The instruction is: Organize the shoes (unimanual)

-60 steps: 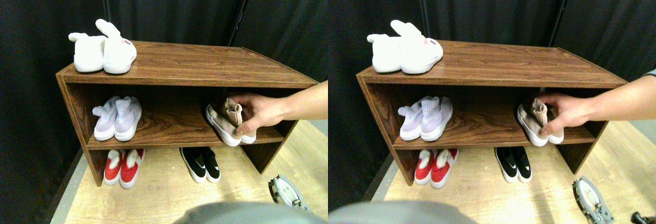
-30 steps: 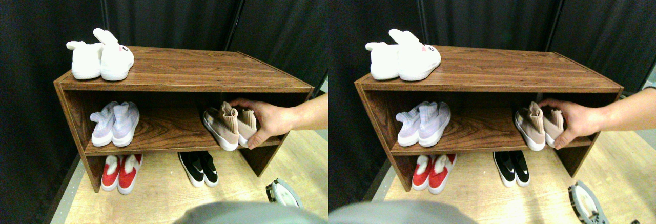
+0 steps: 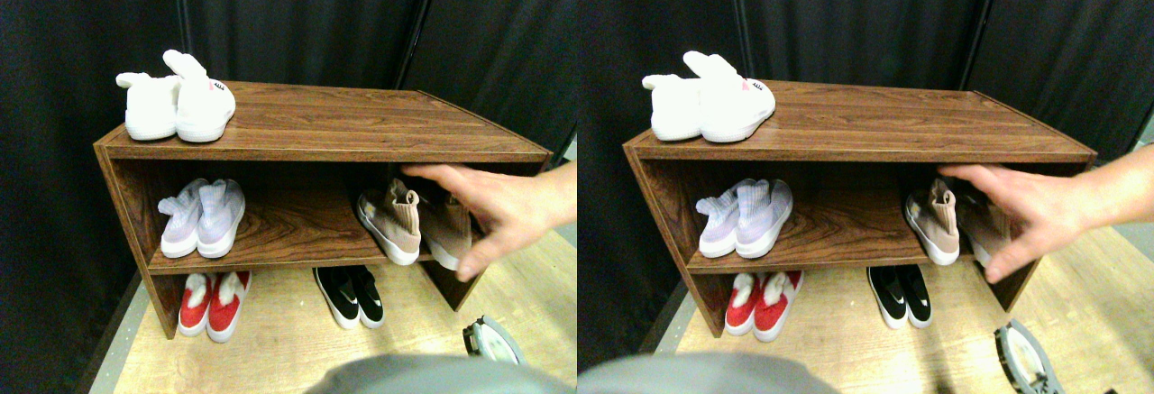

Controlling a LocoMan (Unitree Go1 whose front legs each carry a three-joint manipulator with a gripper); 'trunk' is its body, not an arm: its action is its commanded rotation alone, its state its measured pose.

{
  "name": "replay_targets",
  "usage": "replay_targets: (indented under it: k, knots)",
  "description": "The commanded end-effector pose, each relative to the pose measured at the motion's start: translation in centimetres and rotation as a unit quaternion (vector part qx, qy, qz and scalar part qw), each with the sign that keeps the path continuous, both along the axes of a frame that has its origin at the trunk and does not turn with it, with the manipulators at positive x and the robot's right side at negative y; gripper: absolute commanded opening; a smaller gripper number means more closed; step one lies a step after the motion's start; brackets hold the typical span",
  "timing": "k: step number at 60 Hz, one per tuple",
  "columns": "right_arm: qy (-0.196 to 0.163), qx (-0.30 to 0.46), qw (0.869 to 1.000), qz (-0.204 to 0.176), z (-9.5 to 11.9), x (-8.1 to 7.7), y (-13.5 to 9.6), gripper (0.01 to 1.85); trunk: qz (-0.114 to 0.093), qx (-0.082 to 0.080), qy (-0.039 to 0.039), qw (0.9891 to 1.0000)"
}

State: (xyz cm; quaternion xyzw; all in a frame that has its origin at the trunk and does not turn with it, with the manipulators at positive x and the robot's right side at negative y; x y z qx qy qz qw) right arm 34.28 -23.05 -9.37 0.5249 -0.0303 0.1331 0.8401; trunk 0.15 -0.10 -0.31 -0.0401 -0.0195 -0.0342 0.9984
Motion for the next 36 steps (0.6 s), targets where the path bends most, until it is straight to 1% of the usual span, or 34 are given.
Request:
replay_targets:
  k: [1,8,12,14,15,16,20,25,26,36]
  knots:
    - [-0.024,0.004,1.000,0.004,0.9,0.0,0.4,0.06,-0.001,-0.002,-0.0025,1.0000]
    - [-0.027,-0.001,1.000,0.005,0.9,0.3,0.3,0.06,-0.002,0.000,0.0007,1.0000]
    - [-0.025,0.007,1.000,0.002,0.9,0.4,0.3,0.06,-0.002,0.000,0.0011,1.0000]
    - [-0.022,0.009,1.000,-0.007,0.9,0.5,0.2,0.06,-0.003,0.001,0.0018,1.0000]
    - [-0.022,0.009,1.000,-0.007,0.9,0.5,0.2,0.06,-0.003,0.001,0.0018,1.0000]
    - [-0.025,0.011,1.000,0.002,0.8,0.6,0.2,0.06,-0.003,0.001,0.0021,1.0000]
    - [-0.021,0.018,1.000,0.002,0.7,0.7,0.1,0.06,-0.004,0.001,0.0036,1.0000]
    - [-0.023,0.013,1.000,-0.001,0.7,0.9,0.1,0.06,-0.004,0.001,0.0038,1.0000]
    - [-0.021,0.014,1.000,-0.001,0.6,0.9,0.0,0.06,-0.004,0.001,0.0051,1.0000]
    - [-0.019,0.015,1.000,-0.006,0.6,1.1,-0.3,0.06,-0.006,0.002,0.0072,1.0000]
